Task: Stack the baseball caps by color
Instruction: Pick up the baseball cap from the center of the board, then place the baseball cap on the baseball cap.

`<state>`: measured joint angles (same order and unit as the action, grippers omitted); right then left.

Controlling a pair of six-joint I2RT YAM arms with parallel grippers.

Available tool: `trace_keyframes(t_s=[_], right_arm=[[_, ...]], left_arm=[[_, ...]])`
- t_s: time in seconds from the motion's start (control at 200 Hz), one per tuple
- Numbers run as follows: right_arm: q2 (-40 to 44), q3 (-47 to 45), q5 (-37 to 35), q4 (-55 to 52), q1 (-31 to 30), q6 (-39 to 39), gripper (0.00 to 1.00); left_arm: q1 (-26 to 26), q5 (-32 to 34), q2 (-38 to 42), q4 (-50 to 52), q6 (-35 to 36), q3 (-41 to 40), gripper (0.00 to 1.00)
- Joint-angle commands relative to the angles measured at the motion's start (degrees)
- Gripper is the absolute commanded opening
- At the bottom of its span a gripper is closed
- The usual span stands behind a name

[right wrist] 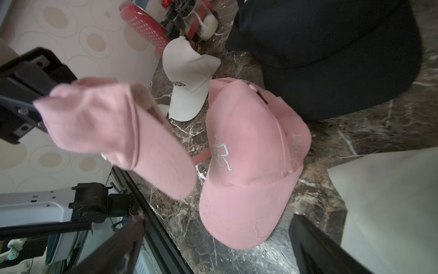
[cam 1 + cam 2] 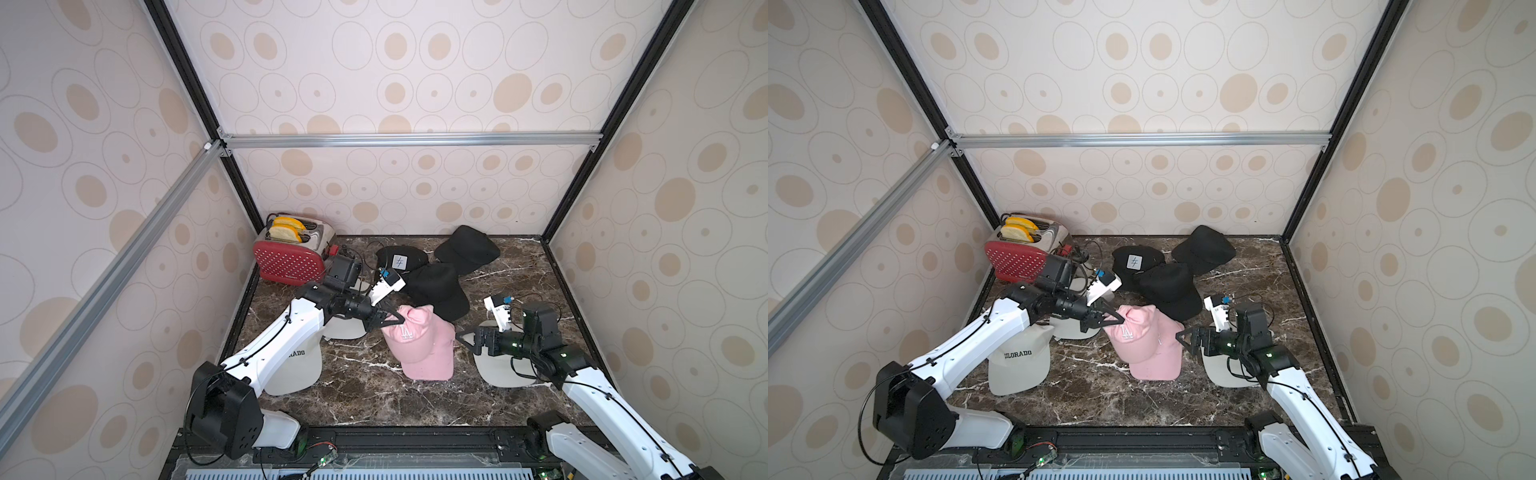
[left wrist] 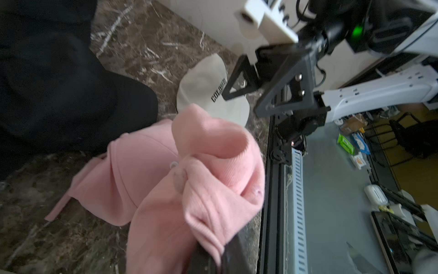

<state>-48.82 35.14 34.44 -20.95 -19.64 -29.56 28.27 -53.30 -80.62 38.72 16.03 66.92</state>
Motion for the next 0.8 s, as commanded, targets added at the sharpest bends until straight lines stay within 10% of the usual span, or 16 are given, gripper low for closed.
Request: trace_keyframes(t_s=[0.0,0.791], right_arm=[[-0.25,3.66,-4.5,-5.39,1.29,5.42,1.0],[0.56,1.08,-11.49,-4.94,1.71,2.84,1.0]], left_arm=[[4.83,1.74,-1.11,12.31,9.03,4.72,0.0],[10.07,2.8,-26.06,22.3,14.13,29.21,0.02]])
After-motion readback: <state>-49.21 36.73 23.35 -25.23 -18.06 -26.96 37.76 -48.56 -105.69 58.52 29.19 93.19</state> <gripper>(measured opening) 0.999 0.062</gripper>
